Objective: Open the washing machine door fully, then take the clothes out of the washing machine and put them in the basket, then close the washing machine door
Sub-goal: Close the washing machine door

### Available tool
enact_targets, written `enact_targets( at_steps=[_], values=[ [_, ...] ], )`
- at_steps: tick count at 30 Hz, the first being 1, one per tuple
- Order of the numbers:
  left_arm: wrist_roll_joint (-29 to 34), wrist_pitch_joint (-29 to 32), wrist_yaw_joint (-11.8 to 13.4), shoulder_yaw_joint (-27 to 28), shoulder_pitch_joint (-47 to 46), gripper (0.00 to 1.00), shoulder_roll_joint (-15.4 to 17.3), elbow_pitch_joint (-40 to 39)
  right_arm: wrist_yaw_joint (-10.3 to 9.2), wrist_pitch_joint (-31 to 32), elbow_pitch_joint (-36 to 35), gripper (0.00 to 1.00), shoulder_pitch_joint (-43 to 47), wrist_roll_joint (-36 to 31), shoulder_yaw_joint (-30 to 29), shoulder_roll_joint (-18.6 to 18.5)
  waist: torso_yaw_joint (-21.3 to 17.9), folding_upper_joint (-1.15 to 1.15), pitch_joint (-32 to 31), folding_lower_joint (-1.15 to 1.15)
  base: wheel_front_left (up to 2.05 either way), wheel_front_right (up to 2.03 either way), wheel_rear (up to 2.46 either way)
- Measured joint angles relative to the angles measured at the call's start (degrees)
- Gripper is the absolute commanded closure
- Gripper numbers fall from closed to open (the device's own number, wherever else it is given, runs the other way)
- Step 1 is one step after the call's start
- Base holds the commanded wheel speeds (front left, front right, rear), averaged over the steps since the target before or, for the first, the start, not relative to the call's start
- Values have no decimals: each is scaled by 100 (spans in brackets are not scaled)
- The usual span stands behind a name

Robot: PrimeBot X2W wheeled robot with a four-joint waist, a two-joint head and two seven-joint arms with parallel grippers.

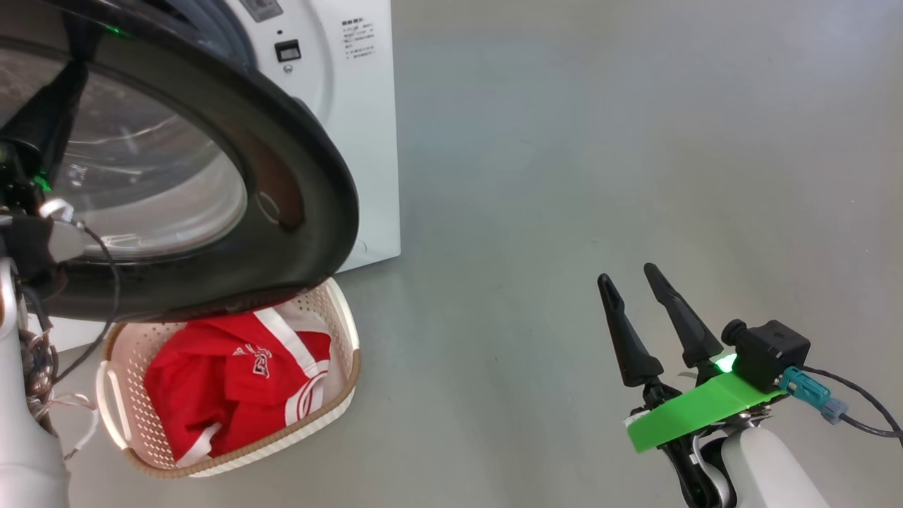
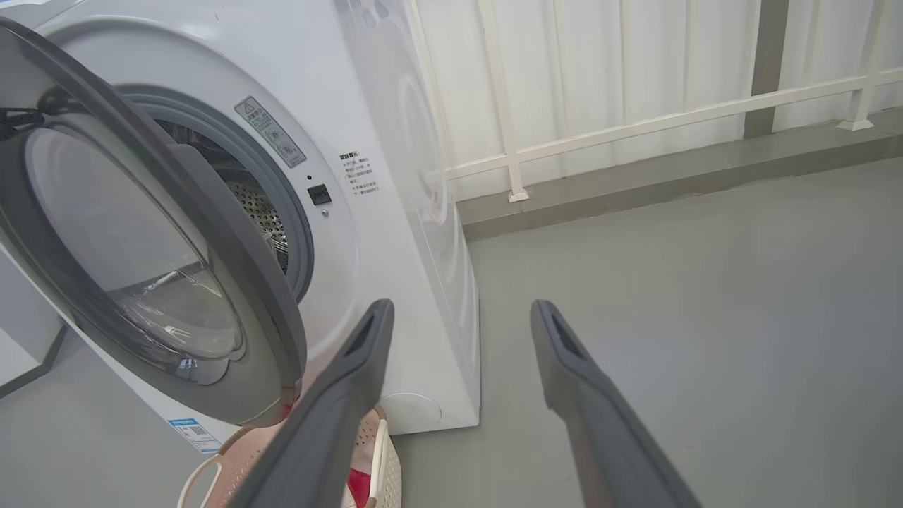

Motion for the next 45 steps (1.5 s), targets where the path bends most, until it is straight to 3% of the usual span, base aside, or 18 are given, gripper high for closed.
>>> enact_targets(
  at_steps=[16, 33, 35, 39, 42, 45],
  values=[
    [87, -85, -152, 48, -164, 100, 15, 320, 0, 0, -42, 0, -1, -87, -31, 92, -52, 0, 90, 0, 0, 0, 0],
    [-78, 235, -243, -110, 241, 100, -86, -172, 0, 0, 44, 0, -1, -142, 4, -58, 336, 0, -154, 0, 0, 0, 0],
    [-86, 275, -242, -126, 352, 77, -92, -276, 0, 0, 48, 0, -1, -142, 7, -70, 399, 0, -174, 0, 0, 0, 0],
    [-135, 372, -242, -135, 561, 47, -98, -469, 0, 0, 69, 0, -1, -142, 7, -96, 524, 0, -225, 0, 0, 0, 0],
    [-130, 397, -260, -147, 731, 2, -80, -673, 0, 0, 73, 0, -1, -142, 4, -102, 623, 0, -256, 0, 0, 0, 0],
    [63, 352, -506, -233, 985, 0, 51, -857, 0, 0, 71, 0, 0, -142, 1, -102, 718, 0, -279, 0, 0, 0, 0]
  ],
)
